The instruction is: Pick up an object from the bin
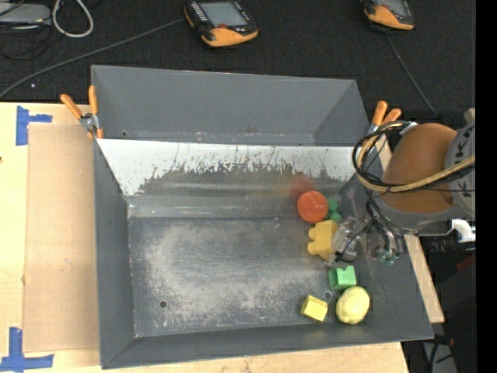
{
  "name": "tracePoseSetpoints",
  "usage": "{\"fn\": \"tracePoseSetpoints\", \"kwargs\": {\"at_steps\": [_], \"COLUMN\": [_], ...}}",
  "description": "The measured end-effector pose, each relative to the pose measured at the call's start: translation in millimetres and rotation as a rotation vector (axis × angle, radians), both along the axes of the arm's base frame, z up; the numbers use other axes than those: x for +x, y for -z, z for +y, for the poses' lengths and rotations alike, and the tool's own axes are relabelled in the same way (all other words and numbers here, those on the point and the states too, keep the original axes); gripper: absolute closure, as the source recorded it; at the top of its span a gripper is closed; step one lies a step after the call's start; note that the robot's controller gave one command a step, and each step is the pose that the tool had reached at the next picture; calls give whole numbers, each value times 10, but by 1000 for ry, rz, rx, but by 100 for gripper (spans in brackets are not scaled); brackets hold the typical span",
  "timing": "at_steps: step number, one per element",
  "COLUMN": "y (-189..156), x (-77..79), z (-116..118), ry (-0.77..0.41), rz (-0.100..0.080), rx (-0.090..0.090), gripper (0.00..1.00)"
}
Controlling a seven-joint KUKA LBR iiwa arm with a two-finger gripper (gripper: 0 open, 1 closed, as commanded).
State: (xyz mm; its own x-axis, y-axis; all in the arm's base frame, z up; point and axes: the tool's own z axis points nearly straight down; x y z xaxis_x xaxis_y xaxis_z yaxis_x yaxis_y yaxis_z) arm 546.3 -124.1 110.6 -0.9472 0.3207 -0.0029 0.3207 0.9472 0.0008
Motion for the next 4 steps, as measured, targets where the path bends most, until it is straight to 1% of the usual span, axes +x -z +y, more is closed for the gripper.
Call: {"fn": "tracePoseSetpoints", "kwargs": {"at_steps": [2,3,4], "y": [-29,-108,-138], "x": [-17,-75,67], "z": [26,43,20], "ry": [13,-1,0], "rz": [0,1,0], "rx": [0,0,0], "gripper": [100,100,100]}}
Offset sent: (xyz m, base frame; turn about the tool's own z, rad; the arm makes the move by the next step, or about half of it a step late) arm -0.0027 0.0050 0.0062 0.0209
